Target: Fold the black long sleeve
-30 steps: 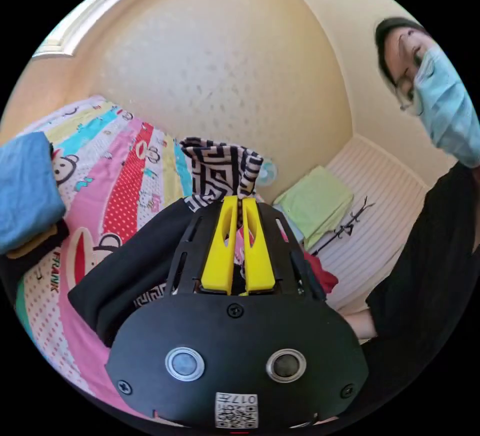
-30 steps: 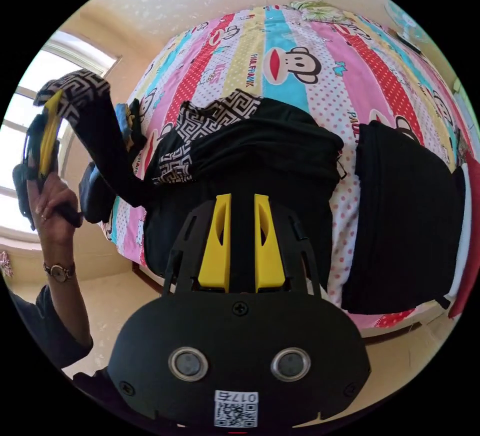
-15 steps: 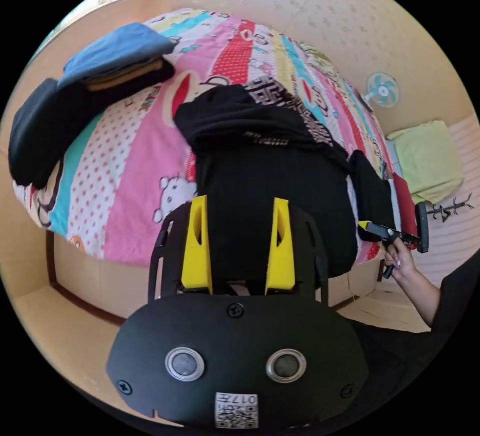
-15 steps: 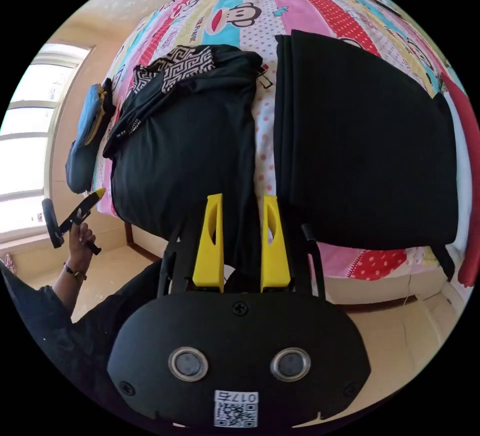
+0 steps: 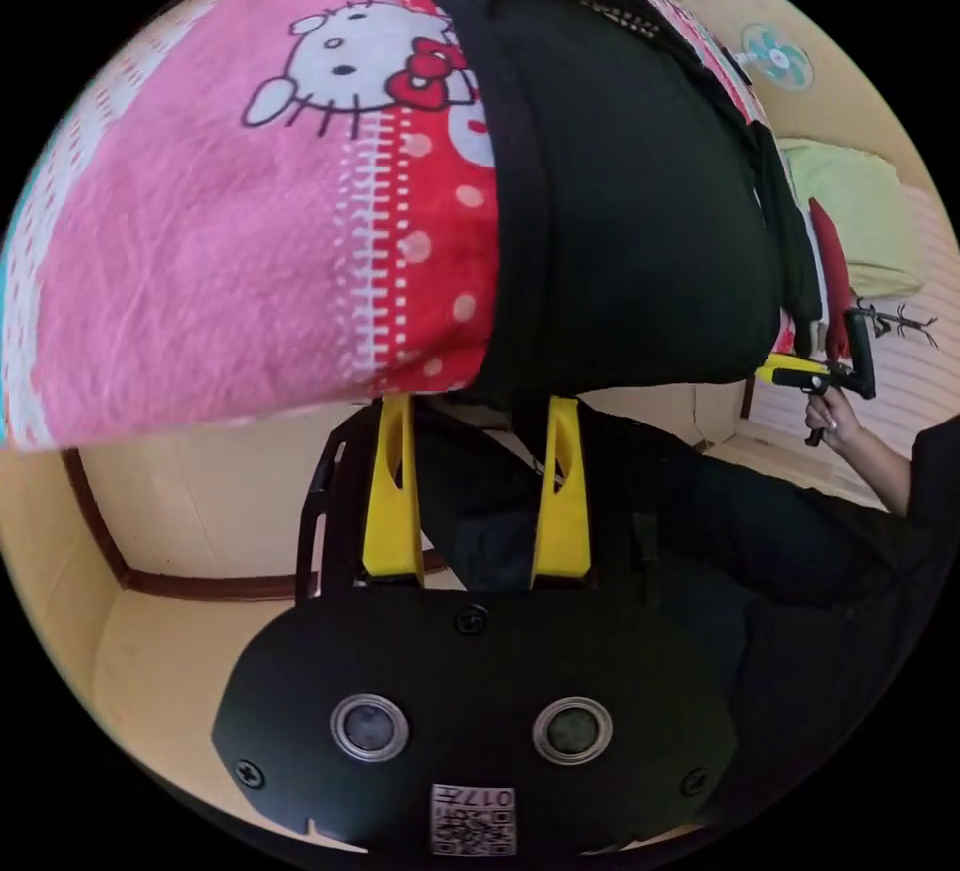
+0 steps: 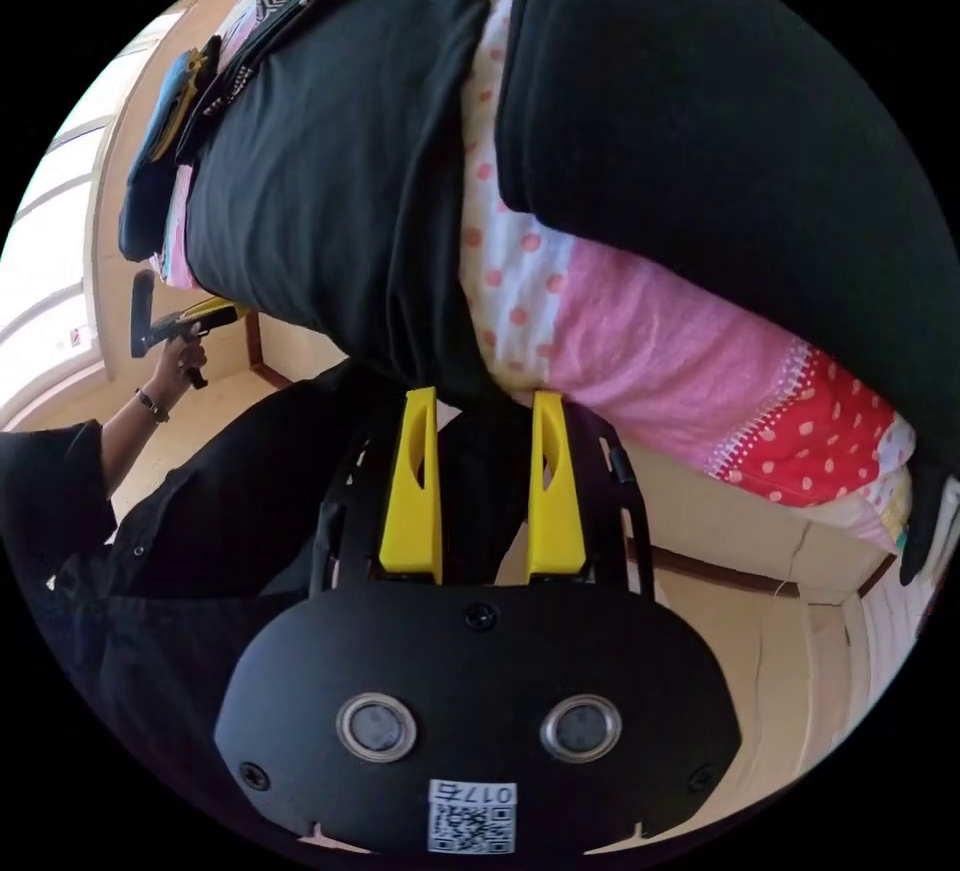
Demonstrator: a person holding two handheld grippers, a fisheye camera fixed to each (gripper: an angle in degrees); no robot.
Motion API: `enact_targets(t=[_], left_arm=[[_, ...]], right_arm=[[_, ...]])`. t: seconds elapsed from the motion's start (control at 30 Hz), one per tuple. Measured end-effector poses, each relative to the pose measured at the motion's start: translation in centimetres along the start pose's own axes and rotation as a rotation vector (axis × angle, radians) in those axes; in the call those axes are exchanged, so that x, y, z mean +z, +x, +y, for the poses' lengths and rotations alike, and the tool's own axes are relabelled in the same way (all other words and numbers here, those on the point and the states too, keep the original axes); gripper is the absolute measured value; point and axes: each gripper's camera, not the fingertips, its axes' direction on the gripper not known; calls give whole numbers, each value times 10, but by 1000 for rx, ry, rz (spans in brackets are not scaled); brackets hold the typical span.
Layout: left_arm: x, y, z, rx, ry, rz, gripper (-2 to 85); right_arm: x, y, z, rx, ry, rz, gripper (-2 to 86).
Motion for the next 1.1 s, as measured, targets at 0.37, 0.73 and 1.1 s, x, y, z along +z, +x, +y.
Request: enact_targets(t=[0.37, 0.73, 1.1], left_arm=[[-90, -19, 45, 119, -62, 510, 13], [-337, -100, -34, 60, 574, 987, 15], [-308, -160, -180, -230, 586, 467, 152]], right_arm=[[-135, 39, 58, -78, 16, -431, 33], [-324, 53, -71, -158, 602, -973, 37], [-294, 0, -211, 2, 481, -346, 117]])
